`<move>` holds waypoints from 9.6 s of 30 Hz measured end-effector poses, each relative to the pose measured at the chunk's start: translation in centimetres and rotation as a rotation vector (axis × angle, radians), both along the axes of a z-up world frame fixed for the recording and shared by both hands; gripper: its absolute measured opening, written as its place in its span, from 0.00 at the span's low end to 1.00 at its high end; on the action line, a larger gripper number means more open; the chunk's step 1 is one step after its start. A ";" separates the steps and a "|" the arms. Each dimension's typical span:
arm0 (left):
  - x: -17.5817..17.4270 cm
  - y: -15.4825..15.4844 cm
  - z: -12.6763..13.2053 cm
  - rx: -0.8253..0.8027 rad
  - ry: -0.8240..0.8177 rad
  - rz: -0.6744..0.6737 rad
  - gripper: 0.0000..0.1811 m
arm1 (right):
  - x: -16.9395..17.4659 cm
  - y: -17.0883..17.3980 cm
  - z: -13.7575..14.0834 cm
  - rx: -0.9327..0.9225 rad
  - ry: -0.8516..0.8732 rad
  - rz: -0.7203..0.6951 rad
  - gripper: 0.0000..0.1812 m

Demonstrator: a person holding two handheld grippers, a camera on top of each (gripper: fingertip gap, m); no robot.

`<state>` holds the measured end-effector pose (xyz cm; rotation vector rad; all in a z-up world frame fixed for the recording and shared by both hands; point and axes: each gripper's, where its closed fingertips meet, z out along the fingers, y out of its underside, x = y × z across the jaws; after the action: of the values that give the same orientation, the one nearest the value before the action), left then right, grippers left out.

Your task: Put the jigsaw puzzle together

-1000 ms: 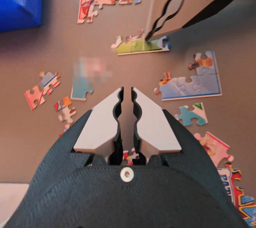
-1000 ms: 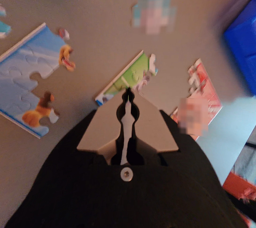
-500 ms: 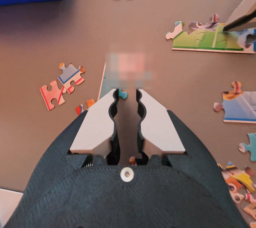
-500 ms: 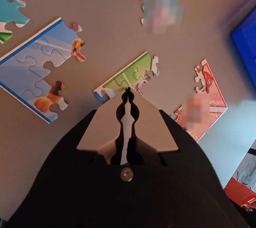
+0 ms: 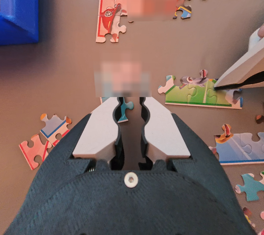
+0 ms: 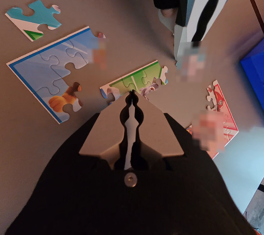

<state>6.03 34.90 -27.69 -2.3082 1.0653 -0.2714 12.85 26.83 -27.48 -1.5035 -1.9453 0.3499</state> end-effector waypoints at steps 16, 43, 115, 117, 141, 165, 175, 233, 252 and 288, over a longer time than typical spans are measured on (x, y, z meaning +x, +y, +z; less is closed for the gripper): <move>-8.4 -9.6 5.0 0.036 -0.004 0.131 0.12 | -2.9 3.1 0.0 0.005 -0.002 -0.126 0.00; -24.1 -26.8 3.9 -0.065 -0.045 0.436 0.18 | 0.1 -1.9 0.3 -0.256 -0.148 -0.023 0.22; -13.0 -42.5 1.3 0.066 -0.185 0.366 0.21 | -12.4 -35.7 -1.2 0.292 0.094 0.581 0.21; -12.8 -42.4 1.5 0.080 -0.183 0.365 0.21 | -11.9 -35.8 -1.0 0.299 0.137 0.584 0.16; -9.2 -40.9 2.4 0.159 -0.205 0.310 0.19 | -8.8 -32.3 2.9 0.402 0.364 0.486 0.00; -12.8 -35.1 0.7 0.147 0.057 0.430 0.28 | -7.2 -24.6 3.6 0.509 0.352 0.289 0.00; -12.8 -35.0 1.3 0.167 0.088 0.446 0.29 | -7.2 -22.7 3.2 0.498 0.305 0.251 0.00; -7.5 -32.9 0.1 -0.017 -0.059 0.281 0.28 | -5.1 -16.2 2.0 0.654 0.311 0.211 0.00; -8.3 -32.6 0.3 -0.071 0.059 0.211 0.31 | -4.8 -18.3 2.5 0.637 0.321 0.226 0.00; -2.6 -32.8 1.8 -0.067 -0.175 0.197 0.45 | -3.8 -20.1 2.6 0.624 0.338 0.268 0.00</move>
<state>3.45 2.10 -25.86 -2.3776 0.7469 -0.4276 9.05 6.76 -24.86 -0.7358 -1.7548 0.0813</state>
